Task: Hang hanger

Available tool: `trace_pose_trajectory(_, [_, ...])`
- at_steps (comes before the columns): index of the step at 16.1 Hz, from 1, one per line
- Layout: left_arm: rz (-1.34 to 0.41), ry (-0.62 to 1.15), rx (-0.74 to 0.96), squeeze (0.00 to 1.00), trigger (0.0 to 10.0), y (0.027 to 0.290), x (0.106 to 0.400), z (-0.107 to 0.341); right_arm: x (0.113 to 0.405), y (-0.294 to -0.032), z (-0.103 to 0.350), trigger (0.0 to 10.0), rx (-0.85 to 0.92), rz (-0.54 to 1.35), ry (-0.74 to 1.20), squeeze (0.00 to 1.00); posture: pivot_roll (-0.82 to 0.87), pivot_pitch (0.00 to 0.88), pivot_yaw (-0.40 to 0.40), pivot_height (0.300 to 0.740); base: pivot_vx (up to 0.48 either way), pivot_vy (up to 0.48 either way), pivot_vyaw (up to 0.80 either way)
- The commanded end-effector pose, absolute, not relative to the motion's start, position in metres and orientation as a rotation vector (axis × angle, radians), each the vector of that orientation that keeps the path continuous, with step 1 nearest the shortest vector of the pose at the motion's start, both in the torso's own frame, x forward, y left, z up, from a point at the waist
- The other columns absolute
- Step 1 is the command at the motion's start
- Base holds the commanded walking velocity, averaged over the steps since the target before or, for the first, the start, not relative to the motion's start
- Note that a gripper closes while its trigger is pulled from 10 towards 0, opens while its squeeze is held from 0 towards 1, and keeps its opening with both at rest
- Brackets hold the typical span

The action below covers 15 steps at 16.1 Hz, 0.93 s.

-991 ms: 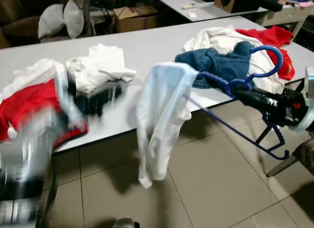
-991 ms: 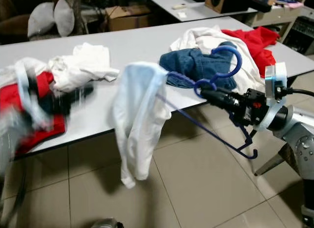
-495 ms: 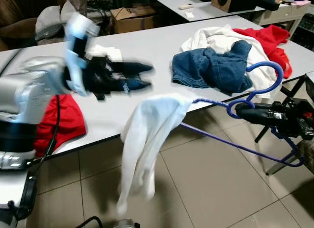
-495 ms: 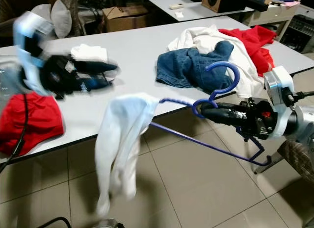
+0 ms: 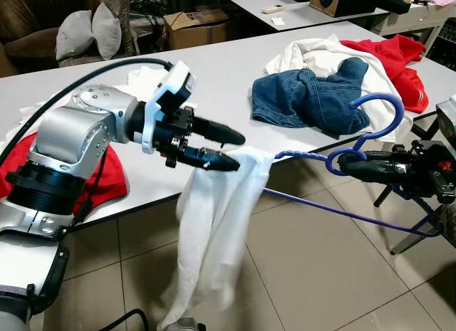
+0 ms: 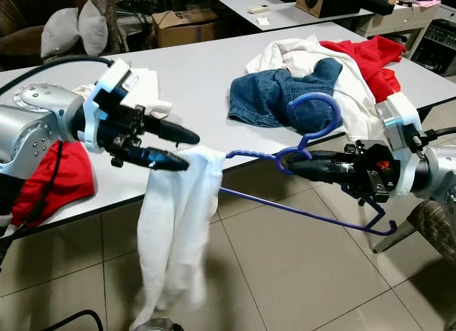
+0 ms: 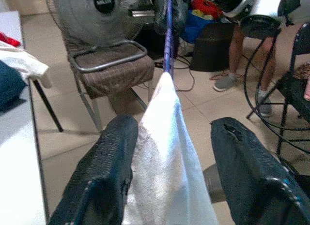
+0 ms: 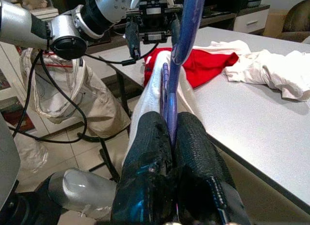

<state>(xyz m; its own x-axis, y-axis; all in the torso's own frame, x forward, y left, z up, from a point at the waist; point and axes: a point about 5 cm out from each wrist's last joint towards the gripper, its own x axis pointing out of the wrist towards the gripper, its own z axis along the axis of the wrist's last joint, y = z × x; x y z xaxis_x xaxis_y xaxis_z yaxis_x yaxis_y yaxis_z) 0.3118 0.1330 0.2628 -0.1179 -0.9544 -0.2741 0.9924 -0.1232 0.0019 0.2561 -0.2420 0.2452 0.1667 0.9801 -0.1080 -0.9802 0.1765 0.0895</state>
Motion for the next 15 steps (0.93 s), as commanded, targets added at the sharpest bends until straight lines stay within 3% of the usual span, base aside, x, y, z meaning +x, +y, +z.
trace_pose_trajectory(1, [-1.689, 0.234, 0.257, 0.00, 0.0, 0.132, 0.312, 0.261, 0.256, -0.239, 0.253, 0.0, -0.045, 1.421, 0.130, 0.00, -0.05, 0.000, 0.056, 0.740, 0.000, 0.000, 0.00])
trace_pose_trajectory(6, [-1.730, 0.236, 0.088, 0.00, 0.0, 0.121, 0.309, 0.259, 0.258, -0.235, 0.255, 0.0, -0.052, 1.437, 0.121, 0.00, -0.05, 0.000, 0.055, 0.740, 0.000, 0.000, 0.00])
trace_pose_trajectory(15, [-1.720, 0.234, 0.164, 0.00, 0.0, 0.119, 0.306, 0.250, 0.260, -0.232, 0.256, 0.0, -0.059, 1.443, 0.108, 0.00, -0.05, 0.000, 0.058, 0.740, 0.000, 0.000, 0.00])
